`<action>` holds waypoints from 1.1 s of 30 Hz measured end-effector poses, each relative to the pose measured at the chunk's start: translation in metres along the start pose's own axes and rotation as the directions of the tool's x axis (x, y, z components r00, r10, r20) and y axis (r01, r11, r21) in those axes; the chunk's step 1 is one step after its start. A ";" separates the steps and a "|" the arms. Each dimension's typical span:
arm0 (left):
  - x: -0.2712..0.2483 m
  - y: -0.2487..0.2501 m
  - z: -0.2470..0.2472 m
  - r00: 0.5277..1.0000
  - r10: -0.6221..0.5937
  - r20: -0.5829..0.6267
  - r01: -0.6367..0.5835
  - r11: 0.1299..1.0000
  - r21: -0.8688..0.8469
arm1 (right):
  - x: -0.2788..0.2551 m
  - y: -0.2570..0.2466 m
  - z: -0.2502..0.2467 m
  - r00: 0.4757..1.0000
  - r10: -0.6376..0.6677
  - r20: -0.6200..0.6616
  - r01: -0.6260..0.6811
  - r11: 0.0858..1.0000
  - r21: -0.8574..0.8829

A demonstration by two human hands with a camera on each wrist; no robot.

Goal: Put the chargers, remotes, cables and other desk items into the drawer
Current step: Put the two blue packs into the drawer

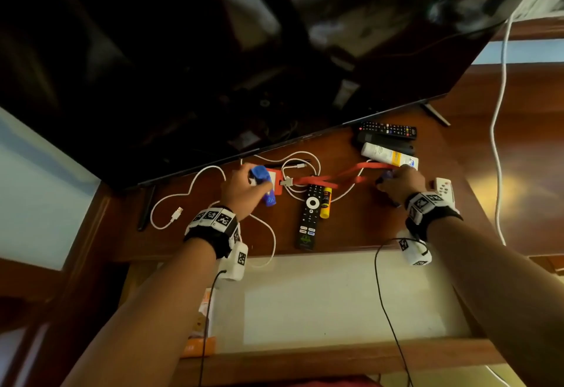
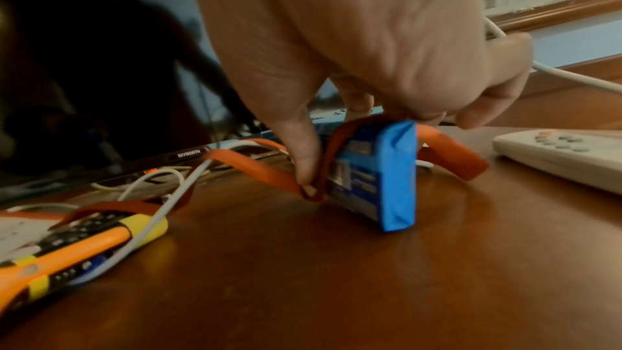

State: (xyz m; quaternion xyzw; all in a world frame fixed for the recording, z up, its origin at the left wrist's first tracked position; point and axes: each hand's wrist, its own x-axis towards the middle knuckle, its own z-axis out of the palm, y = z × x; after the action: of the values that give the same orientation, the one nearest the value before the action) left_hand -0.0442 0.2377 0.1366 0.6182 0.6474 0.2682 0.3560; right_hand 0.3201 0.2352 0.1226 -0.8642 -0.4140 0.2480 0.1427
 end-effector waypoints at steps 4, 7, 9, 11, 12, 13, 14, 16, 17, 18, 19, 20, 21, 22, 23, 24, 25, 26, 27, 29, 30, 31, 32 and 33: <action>-0.002 0.019 -0.006 0.998 -0.042 -0.056 0.013 0.899 -0.438 | -0.033 -0.021 -0.018 0.990 -0.045 -0.136 0.057 0.994 0.090; -0.013 0.033 -0.015 0.997 -0.054 -0.046 0.015 0.801 -0.598 | -0.062 -0.039 -0.031 0.929 -0.167 -0.329 0.235 0.956 0.177; -0.029 0.043 -0.023 0.999 -0.035 0.004 0.028 0.728 -0.685 | -0.077 -0.048 -0.032 0.862 -0.274 -0.426 0.396 0.890 0.227; -0.051 0.049 -0.030 0.996 0.020 0.089 0.051 0.691 -0.721 | -0.098 -0.059 -0.030 0.826 -0.352 -0.440 0.509 0.801 0.315; -0.064 0.050 -0.033 0.988 0.050 0.145 0.068 0.700 -0.711 | -0.111 -0.063 -0.026 0.819 -0.402 -0.411 0.548 0.759 0.351; -0.077 0.050 -0.036 0.975 0.076 0.210 0.090 0.729 -0.679 | -0.127 -0.067 -0.021 0.803 -0.470 -0.365 0.588 0.723 0.362; -0.089 0.045 -0.036 0.955 0.079 0.285 0.123 0.771 -0.625 | -0.144 -0.069 -0.012 0.776 -0.553 -0.303 0.631 0.685 0.366; -0.112 0.026 -0.036 0.899 0.031 0.436 0.199 0.859 -0.471 | -0.174 -0.067 0.012 0.698 -0.702 -0.138 0.694 0.618 0.368; -0.121 0.011 -0.037 0.871 -0.002 0.490 0.209 0.906 -0.368 | -0.187 -0.064 0.026 0.655 -0.755 -0.037 0.718 0.606 0.341; -0.128 -0.008 -0.037 0.850 -0.036 0.526 0.200 0.945 -0.258 | -0.199 -0.062 0.039 0.605 -0.791 0.087 0.743 0.601 0.294; -0.134 -0.027 -0.036 0.832 -0.065 0.552 0.181 0.970 -0.159 | -0.210 -0.060 0.052 0.571 -0.787 0.236 0.752 0.616 0.235; -0.139 -0.047 -0.036 0.821 -0.089 0.565 0.163 0.983 -0.082 | -0.220 -0.058 0.065 0.547 -0.745 0.382 0.747 0.640 0.178; -0.142 -0.064 -0.034 0.813 -0.115 0.571 0.152 0.988 -0.017 | -0.226 -0.056 0.078 0.524 -0.688 0.502 0.739 0.660 0.133; -0.144 -0.079 -0.033 0.808 -0.143 0.572 0.144 0.989 0.044 | -0.231 -0.052 0.092 0.503 -0.633 0.588 0.731 0.675 0.101; -0.143 -0.092 -0.031 0.805 -0.171 0.567 0.140 0.985 0.099 | -0.233 -0.049 0.106 0.493 -0.576 0.652 0.721 0.690 0.064; -0.142 -0.101 -0.029 0.802 -0.203 0.561 0.141 0.978 0.153 | -0.234 -0.047 0.119 0.490 -0.521 0.699 0.710 0.704 0.028; -0.141 -0.108 -0.028 0.799 -0.235 0.554 0.145 0.969 0.201 | -0.234 -0.046 0.133 0.493 -0.468 0.733 0.692 0.722 -0.005; -0.139 -0.115 -0.026 0.792 -0.268 0.548 0.147 0.956 0.255 | -0.235 -0.046 0.146 0.498 -0.425 0.755 0.675 0.737 -0.031; -0.135 -0.120 -0.024 0.785 -0.295 0.545 0.137 0.941 0.311 | -0.236 -0.048 0.159 0.501 -0.383 0.776 0.667 0.742 -0.064; -0.128 -0.129 -0.019 0.772 -0.344 0.535 0.099 0.896 0.433 | -0.237 -0.053 0.182 0.488 -0.319 0.813 0.676 0.727 -0.120; -0.126 -0.132 -0.017 0.771 -0.356 0.528 0.068 0.870 0.488 | -0.236 -0.056 0.192 0.481 -0.307 0.821 0.683 0.719 -0.132; -0.123 -0.133 -0.016 0.768 -0.364 0.527 0.032 0.844 0.536 | -0.236 -0.059 0.201 0.480 -0.295 0.826 0.675 0.726 -0.133; -0.121 -0.135 -0.015 0.766 -0.363 0.530 -0.006 0.821 0.571 | -0.234 -0.061 0.211 0.480 -0.281 0.831 0.661 0.739 -0.131; -0.119 -0.136 -0.014 0.762 -0.364 0.536 -0.039 0.800 0.599 | -0.232 -0.062 0.221 0.482 -0.267 0.834 0.646 0.752 -0.132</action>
State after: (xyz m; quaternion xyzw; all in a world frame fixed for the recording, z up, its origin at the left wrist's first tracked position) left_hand -0.1403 0.1082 0.0533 0.6872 0.5944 -0.1958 0.3689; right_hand 0.0350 0.0999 0.0376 -0.5306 -0.6974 0.4462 -0.1814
